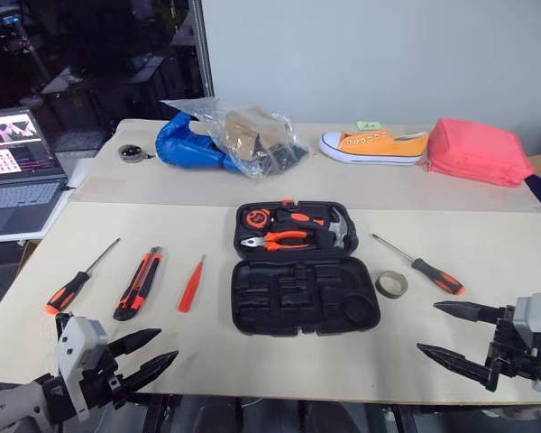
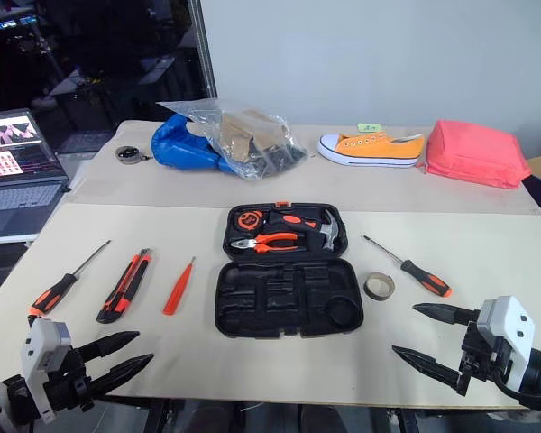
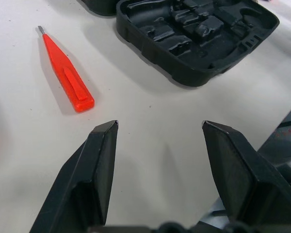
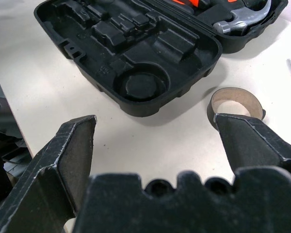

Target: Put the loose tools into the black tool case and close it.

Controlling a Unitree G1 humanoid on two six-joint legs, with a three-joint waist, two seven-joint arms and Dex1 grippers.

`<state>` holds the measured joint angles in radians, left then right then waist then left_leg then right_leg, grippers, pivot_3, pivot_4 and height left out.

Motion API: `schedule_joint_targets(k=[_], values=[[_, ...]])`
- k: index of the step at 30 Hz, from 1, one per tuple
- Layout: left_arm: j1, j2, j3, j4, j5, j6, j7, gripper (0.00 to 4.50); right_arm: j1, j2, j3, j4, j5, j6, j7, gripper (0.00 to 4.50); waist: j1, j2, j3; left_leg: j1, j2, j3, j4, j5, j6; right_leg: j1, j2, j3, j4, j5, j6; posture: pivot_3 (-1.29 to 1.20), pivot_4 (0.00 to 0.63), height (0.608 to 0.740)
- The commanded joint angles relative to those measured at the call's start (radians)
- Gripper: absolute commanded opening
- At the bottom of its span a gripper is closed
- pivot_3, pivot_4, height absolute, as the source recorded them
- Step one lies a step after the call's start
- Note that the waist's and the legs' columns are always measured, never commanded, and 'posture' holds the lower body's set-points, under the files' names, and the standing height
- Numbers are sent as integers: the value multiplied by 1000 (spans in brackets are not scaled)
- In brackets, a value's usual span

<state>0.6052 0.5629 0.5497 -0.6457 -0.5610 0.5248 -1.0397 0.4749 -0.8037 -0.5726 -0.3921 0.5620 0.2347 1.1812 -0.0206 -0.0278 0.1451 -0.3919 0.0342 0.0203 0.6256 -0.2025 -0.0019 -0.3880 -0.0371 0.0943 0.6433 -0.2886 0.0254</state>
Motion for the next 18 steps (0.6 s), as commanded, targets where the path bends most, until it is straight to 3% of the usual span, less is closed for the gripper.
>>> schedule_joint_targets(k=[1,7,10,12,18], values=[[-42,1,8,-67,-69,42,93,2978,-55,-4,14,-57,28,15,-37,4500,0,0,0,0,0,0,0,0,0,0,0,0,0,0,0,0,150,740],[-234,-71,70,-100,-185,254,503,2978,-248,15,128,-143,137,74,-102,4500,-1,-1,1,1,1,1,2,0,1,2,-1,2,2,4,7,0,150,740],[-348,-20,126,-58,-207,486,704,2978,-363,-1,211,-196,233,144,-102,4500,-1,0,0,2,0,0,2,0,1,2,1,2,3,5,9,0,150,740],[-397,70,156,4,-237,581,699,2978,-435,-10,263,-219,275,179,-96,4500,-1,-1,0,2,0,-1,2,0,1,1,3,1,4,5,9,0,150,740],[-395,444,100,388,-100,483,399,2978,-560,-14,358,-227,299,207,-76,4500,-3,-6,2,2,3,-4,-1,-1,-1,-1,9,0,4,6,-2,0,150,740]])
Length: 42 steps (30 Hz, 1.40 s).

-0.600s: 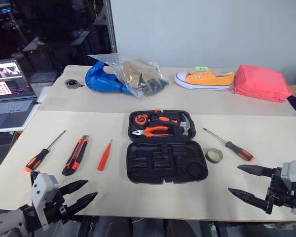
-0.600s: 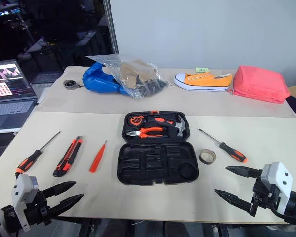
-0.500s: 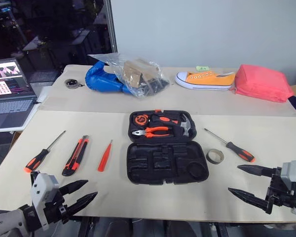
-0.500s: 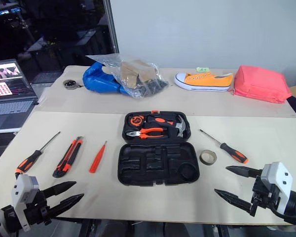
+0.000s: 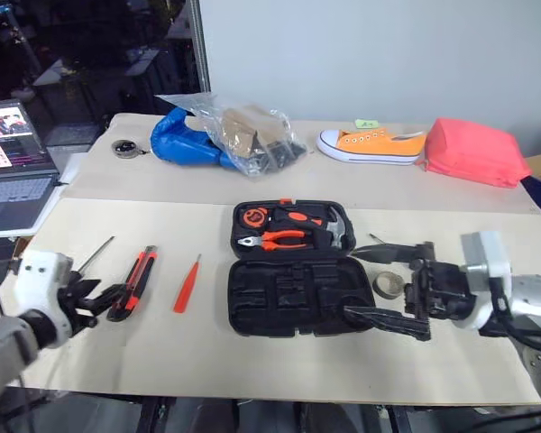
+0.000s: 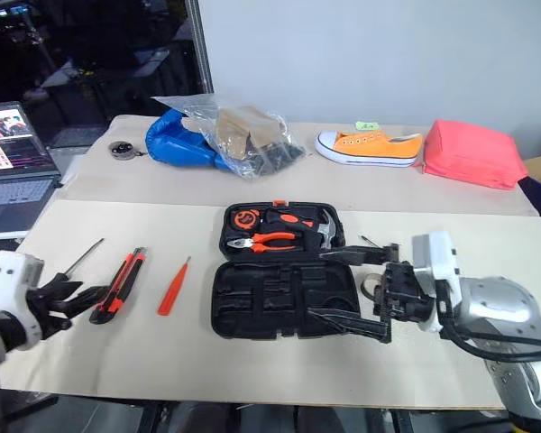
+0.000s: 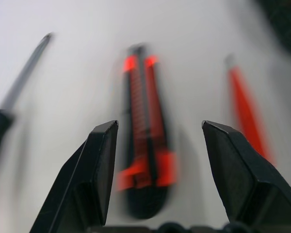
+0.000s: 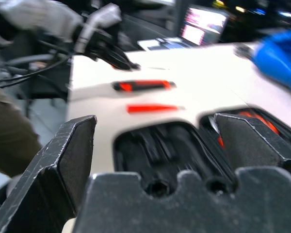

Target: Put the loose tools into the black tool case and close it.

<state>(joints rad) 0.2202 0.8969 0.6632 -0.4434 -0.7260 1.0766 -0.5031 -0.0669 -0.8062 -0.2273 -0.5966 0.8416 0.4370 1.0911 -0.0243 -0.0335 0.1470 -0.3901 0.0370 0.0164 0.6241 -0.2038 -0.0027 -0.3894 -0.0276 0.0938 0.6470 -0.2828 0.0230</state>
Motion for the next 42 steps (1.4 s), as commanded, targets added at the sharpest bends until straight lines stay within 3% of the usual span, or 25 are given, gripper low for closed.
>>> schedule_joint_targets(k=[1,5,10,13,17,18,20,22,26,29,32,37,42], values=[[-30,152,-31,263,86,-96,-174,2978,-18,-10,18,-23,11,-1,18,4500,1,0,0,0,0,0,-1,0,-1,-1,0,0,0,1,-4,0,150,740],[-148,283,-203,571,216,-266,-314,2978,3,5,22,-29,-3,-28,31,4500,10,0,0,-3,2,2,-2,-1,-2,-4,-1,-4,0,0,-6,0,150,740],[-376,314,-421,862,343,-381,-451,2978,16,22,21,-24,-27,-70,45,4500,11,0,0,-11,2,7,-1,-1,-2,-11,-2,-6,0,0,-6,0,150,740],[-477,296,-508,979,391,-414,-527,2253,19,33,25,-14,-45,-92,50,4500,8,-1,-1,-15,1,7,0,-1,-1,-14,-1,-6,1,1,-6,0,150,740],[-531,268,-550,1051,428,-455,-569,818,37,40,24,1,-66,-117,61,4500,6,0,-1,-15,3,7,0,-1,-1,-15,2,-6,3,1,-6,0,150,740],[-535,262,-545,1059,431,-464,-569,799,44,42,24,3,-72,-123,62,4500,7,0,-1,-15,3,7,1,-1,-1,-15,2,-6,4,1,-6,0,150,740],[-527,263,-494,1038,415,-496,-563,800,58,45,18,7,-81,-132,57,4500,9,0,-1,-14,3,7,1,-1,-1,-15,2,-5,8,1,-6,0,150,740],[-487,274,-401,903,346,-496,-598,800,78,52,4,12,-86,-141,47,4500,8,0,-1,-14,3,7,3,-1,-1,-15,2,-6,10,1,-6,0,150,740],[-477,289,-316,453,133,-251,-642,800,128,69,-40,32,-98,-163,21,4500,14,-5,-1,-15,10,8,6,-1,-2,-13,2,-9,10,2,-8,0,150,740],[-558,283,-442,200,52,-160,-649,800,199,67,-87,49,-134,-191,16,4500,20,-1,-3,-14,11,12,6,-1,-2,-12,0,-11,10,2,-7,0,150,740],[-716,207,-670,74,108,-127,-620,800,281,55,-166,71,-163,-197,2,4500,23,7,-7,-14,8,14,7,-1,-2,-10,1,-9,10,1,-6,0,150,740],[-935,33,-956,88,221,-107,-593,800,403,23,-326,118,-185,-207,34,4500,9,8,-7,-14,8,12,10,-1,-2,-10,6,-6,13,1,-5,0,150,740],[-1066,-52,-1154,211,359,-154,-631,800,461,5,-407,119,-178,-195,54,4500,-8,7,-6,-8,7,12,11,-1,-2,-4,8,-2,13,-3,1,0,150,740]])
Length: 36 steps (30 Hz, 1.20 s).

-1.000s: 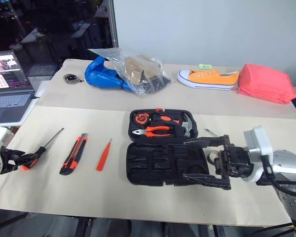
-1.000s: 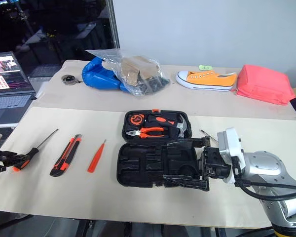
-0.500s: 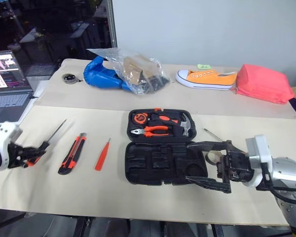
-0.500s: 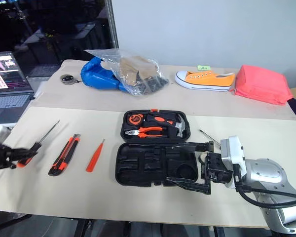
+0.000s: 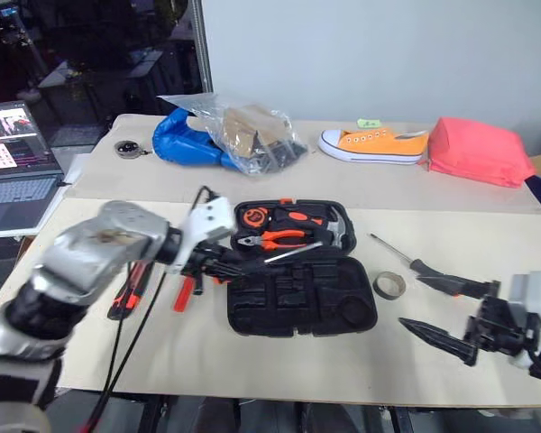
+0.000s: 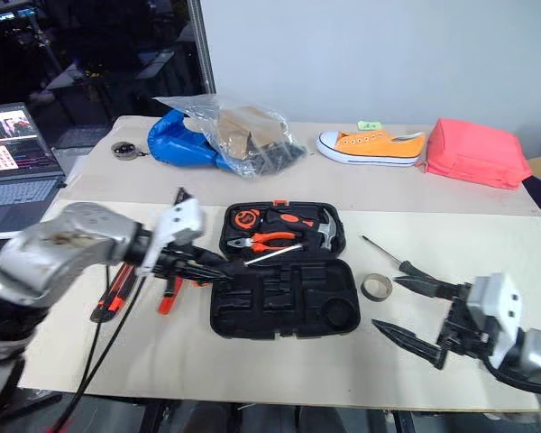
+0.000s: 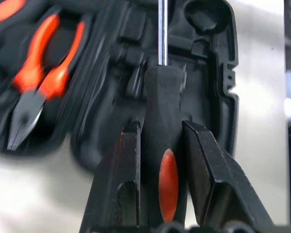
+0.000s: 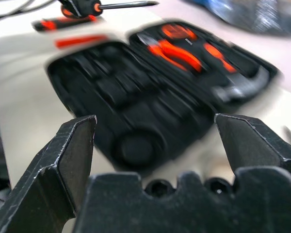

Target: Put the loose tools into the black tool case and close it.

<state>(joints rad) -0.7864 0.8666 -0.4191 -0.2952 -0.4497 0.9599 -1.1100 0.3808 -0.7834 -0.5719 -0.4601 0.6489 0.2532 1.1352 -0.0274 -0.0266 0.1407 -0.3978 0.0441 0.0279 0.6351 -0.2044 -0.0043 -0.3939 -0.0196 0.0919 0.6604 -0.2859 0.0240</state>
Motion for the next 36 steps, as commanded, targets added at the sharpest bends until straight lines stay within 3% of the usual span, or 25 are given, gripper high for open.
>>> schedule_joint_targets(k=[1,9,15,25,27,30,36], values=[[-89,-57,-92,105,100,-37,-18,800,17,-20,-74,-20,16,-6,9,4500,-8,0,1,1,0,0,0,0,0,2,0,1,0,0,0,0,150,740],[-189,-199,-225,309,237,-111,-59,800,9,-45,-89,-55,37,34,-8,4500,-15,-1,1,5,-4,-1,0,0,0,6,0,6,-2,-1,3,0,150,740],[-201,-220,-282,423,357,-217,-87,800,-19,-51,-77,-89,52,70,-36,4500,-14,0,1,3,-5,-2,-1,0,1,5,0,5,-3,-1,4,0,150,740],[-204,-247,-274,536,455,-334,-125,800,-23,-43,-75,-121,62,93,-58,4500,-10,0,1,1,-8,-4,0,0,1,5,-3,6,-3,-2,6,0,150,740],[-194,-245,-255,552,475,-395,-106,1807,-22,-40,-71,-124,64,94,-62,4500,-10,0,1,1,-8,-5,0,0,1,5,-2,5,-3,-2,6,0,150,740],[-170,-229,-157,493,430,-430,-96,2634,-20,-36,-67,-133,68,94,-67,4500,-8,0,1,2,-8,-5,0,0,1,6,-2,5,-2,-2,6,0,150,740],[-39,-193,135,199,209,-258,-88,2634,-8,-28,-69,-144,72,91,-71,4500,-14,1,0,-1,-8,-6,0,1,3,5,-3,6,-3,-3,6,0,150,740]])
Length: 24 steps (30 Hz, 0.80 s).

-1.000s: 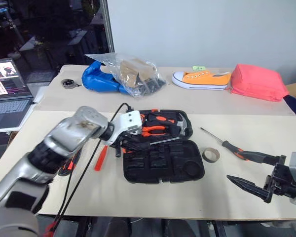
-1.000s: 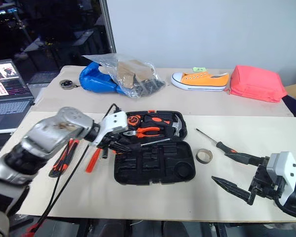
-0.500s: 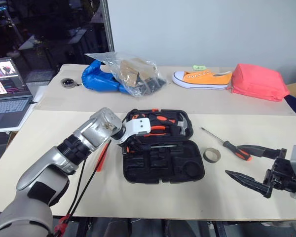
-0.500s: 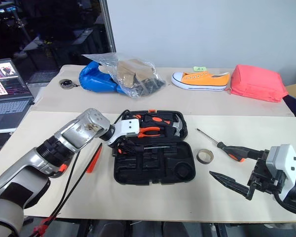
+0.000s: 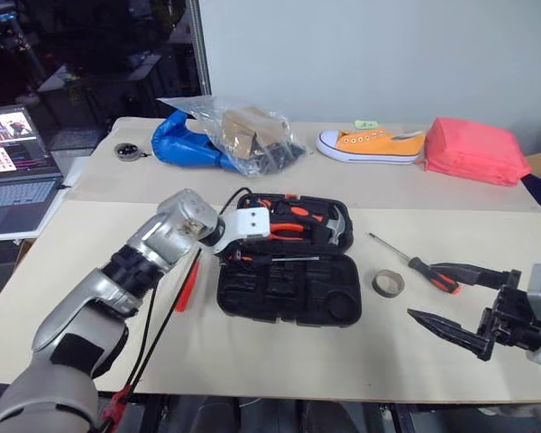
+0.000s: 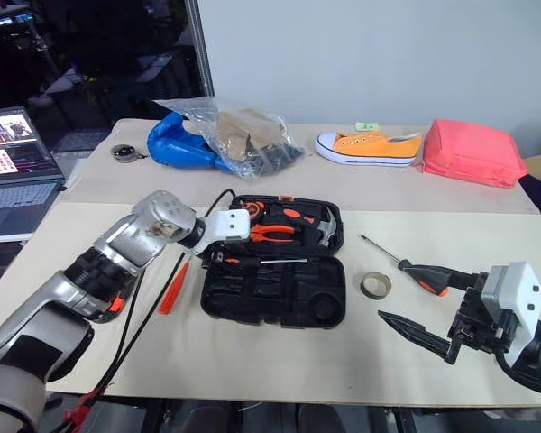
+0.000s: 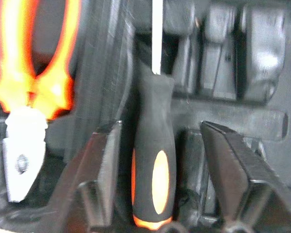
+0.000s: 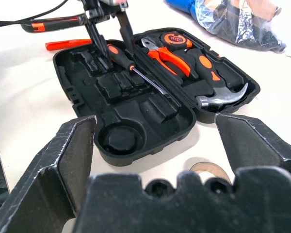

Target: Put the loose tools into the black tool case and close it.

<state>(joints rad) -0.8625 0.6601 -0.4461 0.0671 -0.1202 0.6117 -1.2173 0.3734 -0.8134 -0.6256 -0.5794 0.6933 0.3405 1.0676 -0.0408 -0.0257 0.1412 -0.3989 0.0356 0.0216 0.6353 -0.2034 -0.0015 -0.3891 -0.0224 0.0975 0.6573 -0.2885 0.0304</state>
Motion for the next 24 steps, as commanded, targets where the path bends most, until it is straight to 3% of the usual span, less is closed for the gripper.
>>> schedule_joint_targets(k=[1,3,8,13,19,24], values=[[87,2,202,-195,-128,103,66,2375,-2,5,-9,-21,24,2,-6,4500,1,0,0,-1,0,0,0,0,0,0,0,0,0,0,0,0,150,740],[177,-38,258,-234,-134,115,163,1875,-7,13,0,-16,19,-1,-17,4500,4,3,-2,-1,-1,-1,0,-1,1,0,-1,-1,-1,-1,1,0,150,740],[306,-197,297,-214,-93,18,377,77,-6,25,12,-20,14,3,-32,4500,19,3,-2,-1,-2,-3,3,-1,2,2,-3,-1,1,0,2,0,150,740],[437,-315,234,-102,-4,-180,506,30,15,17,2,-31,21,8,-28,4500,28,4,-3,0,-3,-3,5,-1,2,4,-3,0,-1,1,4,0,150,740],[443,-288,113,135,137,-328,498,30,22,11,-3,-34,23,12,-33,4500,27,5,-8,1,-3,-3,5,-1,2,5,-2,0,-1,1,4,0,150,740],[424,-276,69,207,172,-354,458,30,30,18,5,-37,11,18,-47,4500,18,6,-9,15,-2,-2,4,-1,1,24,-2,0,-2,-1,2,0,150,740]])
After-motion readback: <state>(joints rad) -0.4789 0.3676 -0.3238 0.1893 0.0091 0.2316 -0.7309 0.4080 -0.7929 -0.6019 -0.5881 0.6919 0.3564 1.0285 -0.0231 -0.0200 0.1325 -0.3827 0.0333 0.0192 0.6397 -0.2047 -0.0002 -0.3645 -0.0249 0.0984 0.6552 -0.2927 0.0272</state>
